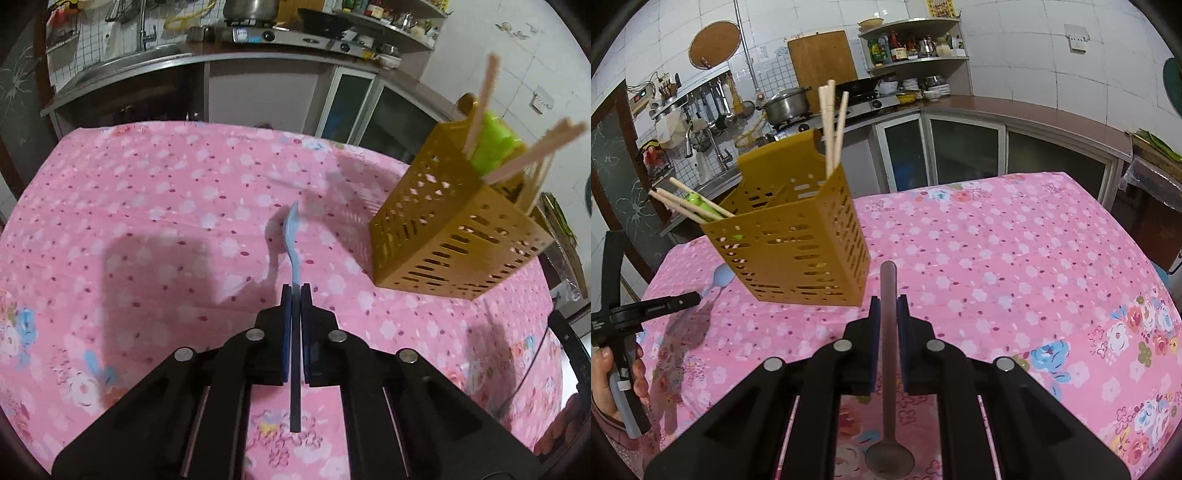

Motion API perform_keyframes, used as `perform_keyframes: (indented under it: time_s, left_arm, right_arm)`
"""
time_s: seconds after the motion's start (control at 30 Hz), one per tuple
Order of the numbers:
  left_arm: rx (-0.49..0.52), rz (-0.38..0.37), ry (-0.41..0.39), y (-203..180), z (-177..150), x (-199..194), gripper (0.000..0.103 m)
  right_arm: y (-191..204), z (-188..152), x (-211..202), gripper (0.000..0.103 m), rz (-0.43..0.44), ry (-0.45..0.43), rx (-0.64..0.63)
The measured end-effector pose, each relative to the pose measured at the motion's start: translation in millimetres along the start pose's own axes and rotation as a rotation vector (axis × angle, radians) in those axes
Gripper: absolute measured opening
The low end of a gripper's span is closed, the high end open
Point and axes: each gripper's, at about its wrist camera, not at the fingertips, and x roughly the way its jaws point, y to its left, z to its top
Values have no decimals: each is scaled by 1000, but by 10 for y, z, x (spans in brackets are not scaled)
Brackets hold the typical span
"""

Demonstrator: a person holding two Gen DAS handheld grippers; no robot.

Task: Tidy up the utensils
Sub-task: 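Lift the blue spoon with the left tool while the right tool lifts the dark spoon toward the holder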

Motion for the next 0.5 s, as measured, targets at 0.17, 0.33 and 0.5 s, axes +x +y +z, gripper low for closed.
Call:
perform_keyframes:
  time_s: [0.17,0.33,0.5]
  left_arm:
    - [9,-73,-74,-37,-55,-324,3]
    - [16,-131,-128,-118,-97,-661,3]
    - [50,-166,-201,-253,-38,-1023,3]
  right_arm:
    - [32,6,-72,9,5,-11,-5]
    - [95,39,-154,9,10,-29,-13]
    - [173,104,-302,8,22,-71,-21]
